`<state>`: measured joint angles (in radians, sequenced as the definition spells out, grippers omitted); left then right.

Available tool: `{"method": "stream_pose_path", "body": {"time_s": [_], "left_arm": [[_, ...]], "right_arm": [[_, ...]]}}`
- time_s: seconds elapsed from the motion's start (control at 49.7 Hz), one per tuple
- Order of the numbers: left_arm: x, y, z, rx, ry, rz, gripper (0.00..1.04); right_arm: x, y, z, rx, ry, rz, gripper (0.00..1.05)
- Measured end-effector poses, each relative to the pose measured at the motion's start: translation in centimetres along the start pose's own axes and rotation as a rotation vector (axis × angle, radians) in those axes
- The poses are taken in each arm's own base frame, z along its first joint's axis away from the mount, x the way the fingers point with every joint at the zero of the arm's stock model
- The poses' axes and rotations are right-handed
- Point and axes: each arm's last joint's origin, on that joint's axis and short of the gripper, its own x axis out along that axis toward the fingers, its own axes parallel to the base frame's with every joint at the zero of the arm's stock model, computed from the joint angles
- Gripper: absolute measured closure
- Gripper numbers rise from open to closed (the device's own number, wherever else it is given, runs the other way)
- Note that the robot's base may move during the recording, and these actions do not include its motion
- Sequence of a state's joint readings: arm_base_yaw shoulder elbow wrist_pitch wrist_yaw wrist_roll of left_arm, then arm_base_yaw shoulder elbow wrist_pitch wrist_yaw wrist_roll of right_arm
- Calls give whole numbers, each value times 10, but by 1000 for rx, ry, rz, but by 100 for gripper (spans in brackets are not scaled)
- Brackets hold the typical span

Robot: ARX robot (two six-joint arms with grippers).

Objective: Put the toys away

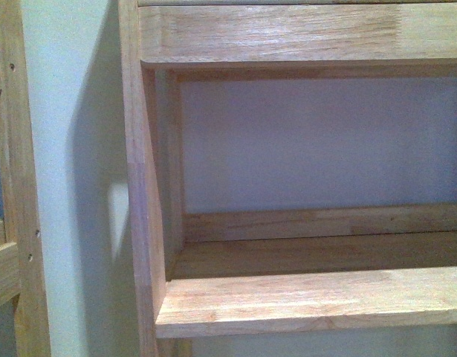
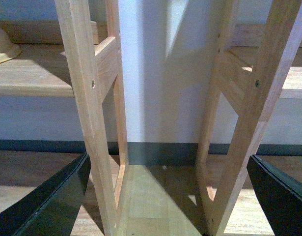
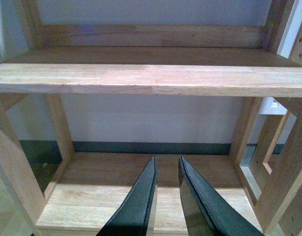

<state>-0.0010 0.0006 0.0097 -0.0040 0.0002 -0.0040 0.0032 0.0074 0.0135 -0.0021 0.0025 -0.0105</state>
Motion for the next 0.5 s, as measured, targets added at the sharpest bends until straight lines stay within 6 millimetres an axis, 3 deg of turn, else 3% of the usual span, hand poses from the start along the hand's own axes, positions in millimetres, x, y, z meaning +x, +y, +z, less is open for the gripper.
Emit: {"method": "stream_pose_path", "body": {"time_s": [0.281,0.503], "left_arm": [[0,0,0,0,0,0,6],[0,0,0,0,0,0,6]], "right_arm": [[0,0,0,0,0,0,85],[0,0,0,0,0,0,45]]}}
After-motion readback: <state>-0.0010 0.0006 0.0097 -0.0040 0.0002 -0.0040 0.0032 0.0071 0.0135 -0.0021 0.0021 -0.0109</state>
